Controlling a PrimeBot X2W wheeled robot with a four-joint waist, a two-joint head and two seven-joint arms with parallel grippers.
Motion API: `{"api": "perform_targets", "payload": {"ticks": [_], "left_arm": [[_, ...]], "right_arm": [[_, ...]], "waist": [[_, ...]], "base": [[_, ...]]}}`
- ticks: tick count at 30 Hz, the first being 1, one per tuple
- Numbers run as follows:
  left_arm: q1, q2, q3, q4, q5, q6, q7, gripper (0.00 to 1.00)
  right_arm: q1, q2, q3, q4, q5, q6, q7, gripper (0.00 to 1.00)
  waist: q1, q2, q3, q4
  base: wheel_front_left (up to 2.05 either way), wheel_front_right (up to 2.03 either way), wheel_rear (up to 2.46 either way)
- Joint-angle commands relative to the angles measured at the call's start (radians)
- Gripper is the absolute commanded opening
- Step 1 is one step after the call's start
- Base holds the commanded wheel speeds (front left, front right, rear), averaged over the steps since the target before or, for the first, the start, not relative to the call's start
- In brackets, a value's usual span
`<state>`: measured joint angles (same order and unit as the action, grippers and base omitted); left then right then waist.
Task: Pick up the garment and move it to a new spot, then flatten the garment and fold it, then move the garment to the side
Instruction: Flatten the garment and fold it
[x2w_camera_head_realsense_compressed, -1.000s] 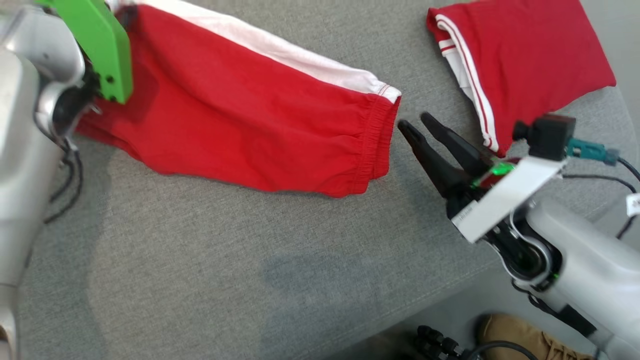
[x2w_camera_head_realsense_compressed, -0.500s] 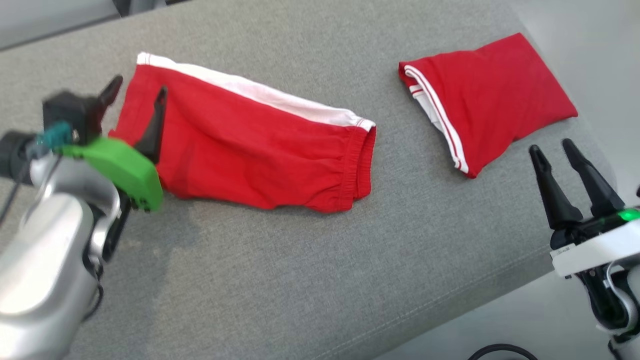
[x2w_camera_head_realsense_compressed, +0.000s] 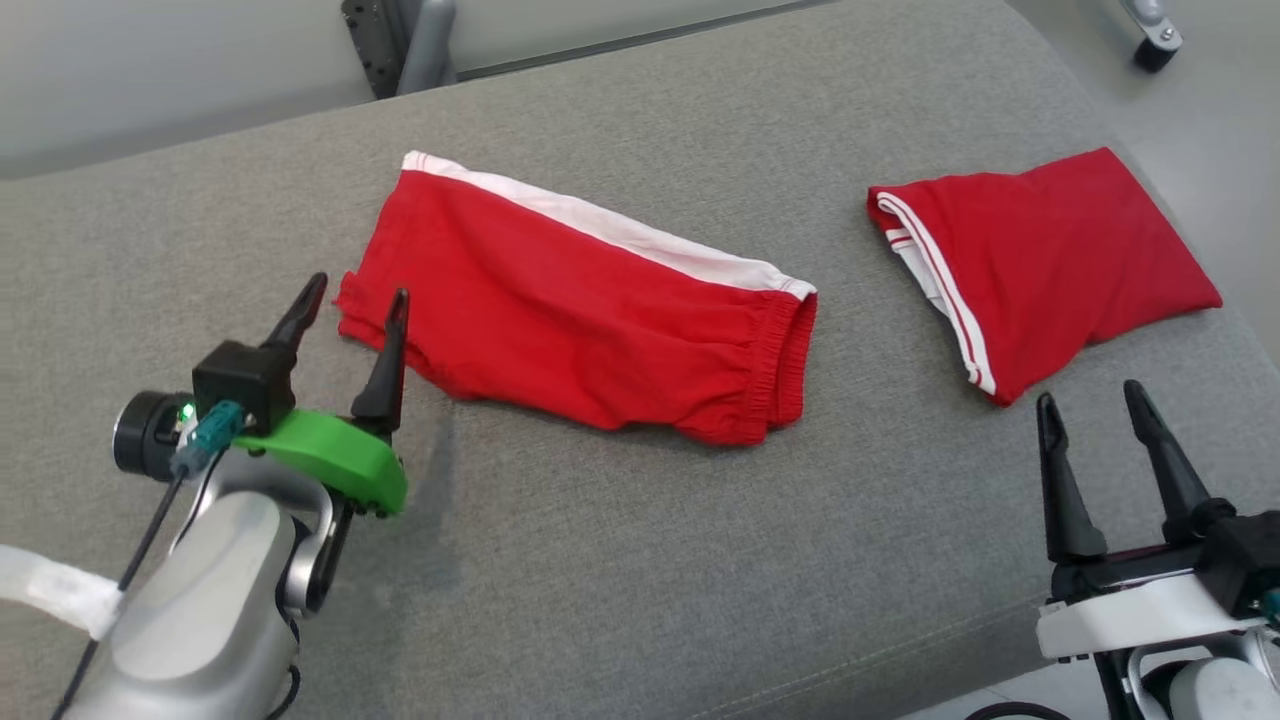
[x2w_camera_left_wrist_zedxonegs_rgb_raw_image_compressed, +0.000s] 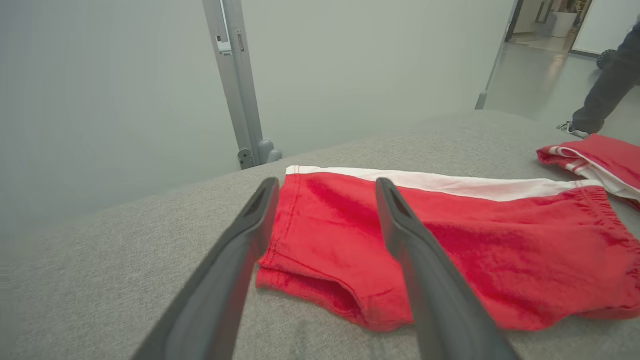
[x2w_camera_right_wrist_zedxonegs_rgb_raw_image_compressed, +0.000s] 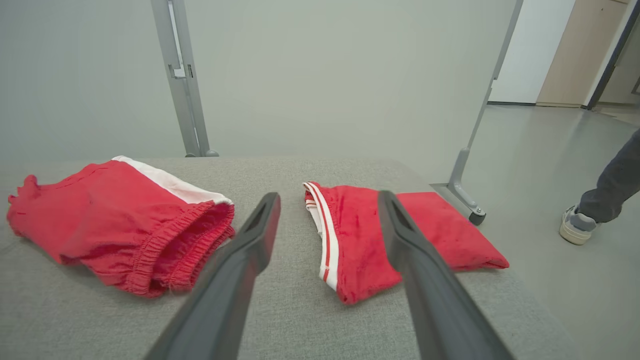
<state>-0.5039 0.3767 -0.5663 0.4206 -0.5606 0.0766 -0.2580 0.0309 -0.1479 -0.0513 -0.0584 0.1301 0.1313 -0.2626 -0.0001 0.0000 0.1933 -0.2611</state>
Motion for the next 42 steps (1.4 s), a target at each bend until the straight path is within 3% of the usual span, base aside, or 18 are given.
{"api": "perform_targets", "payload": {"ticks": [1,5,10,15,20,23,24,25,33,42], "left_arm": [[-0.053,-0.008,0.009,0.036,0.001,-0.018,-0.006,1.00],[-0.138,-0.029,0.005,0.146,-0.015,-0.061,0.024,1.00],[-0.285,-0.066,0.016,0.328,-0.086,-0.117,0.205,1.00],[-0.385,-0.082,0.016,0.514,-0.112,-0.108,0.350,1.00],[-0.395,-0.111,0.033,0.603,-0.173,-0.152,0.427,1.00],[-0.387,-0.111,0.003,0.641,-0.149,-0.155,0.449,1.00],[-0.388,-0.106,-0.005,0.651,-0.140,-0.146,0.440,0.44],[-0.387,-0.102,-0.014,0.658,-0.131,-0.144,0.433,0.00],[-0.336,-0.153,-0.034,0.626,-0.118,-0.138,0.322,0.00],[-0.147,-0.261,0.041,0.446,-0.206,-0.046,0.134,0.00]], "right_arm": [[-0.001,0.013,0.007,0.005,-0.011,-0.001,-0.003,1.00],[-0.028,0.036,0.039,0.012,-0.014,-0.001,-0.003,1.00],[-0.061,0.058,0.080,0.015,-0.001,-0.001,-0.003,1.00],[-0.070,0.071,0.112,0.022,0.009,-0.001,-0.003,1.00],[-0.057,0.075,0.115,0.031,0.005,-0.001,-0.003,1.00],[-0.046,0.073,0.107,0.034,-0.002,-0.001,-0.003,1.00],[-0.043,0.071,0.103,0.035,-0.002,-0.001,-0.003,1.00],[-0.041,0.070,0.100,0.036,-0.005,-0.001,-0.003,1.00],[-0.005,0.056,0.078,0.033,-0.013,-0.001,-0.003,1.00],[0.042,0.043,0.074,0.029,-0.017,-0.001,-0.003,1.00]], "waist": [[0.0001,0.0000,0.030,0.038],[0.0001,0.0000,0.066,0.031],[0.0001,0.0000,0.121,0.000],[0.0001,0.0000,0.141,-0.044],[0.0001,0.0000,0.136,-0.060],[0.0001,0.0000,0.126,-0.056],[0.0001,0.0000,0.121,-0.052],[0.0001,0.0000,0.117,-0.048],[0.0001,0.0000,0.061,0.034],[0.0001,0.0000,0.012,0.175]], "base": [[0.00,0.00,0.00],[0.00,0.00,0.00],[0.00,0.00,0.00],[0.00,0.00,0.00],[0.00,0.00,0.00],[0.00,0.00,0.00],[0.00,0.00,0.00],[0.00,0.00,0.00],[0.00,0.00,0.00],[0.00,0.00,0.00]]}}
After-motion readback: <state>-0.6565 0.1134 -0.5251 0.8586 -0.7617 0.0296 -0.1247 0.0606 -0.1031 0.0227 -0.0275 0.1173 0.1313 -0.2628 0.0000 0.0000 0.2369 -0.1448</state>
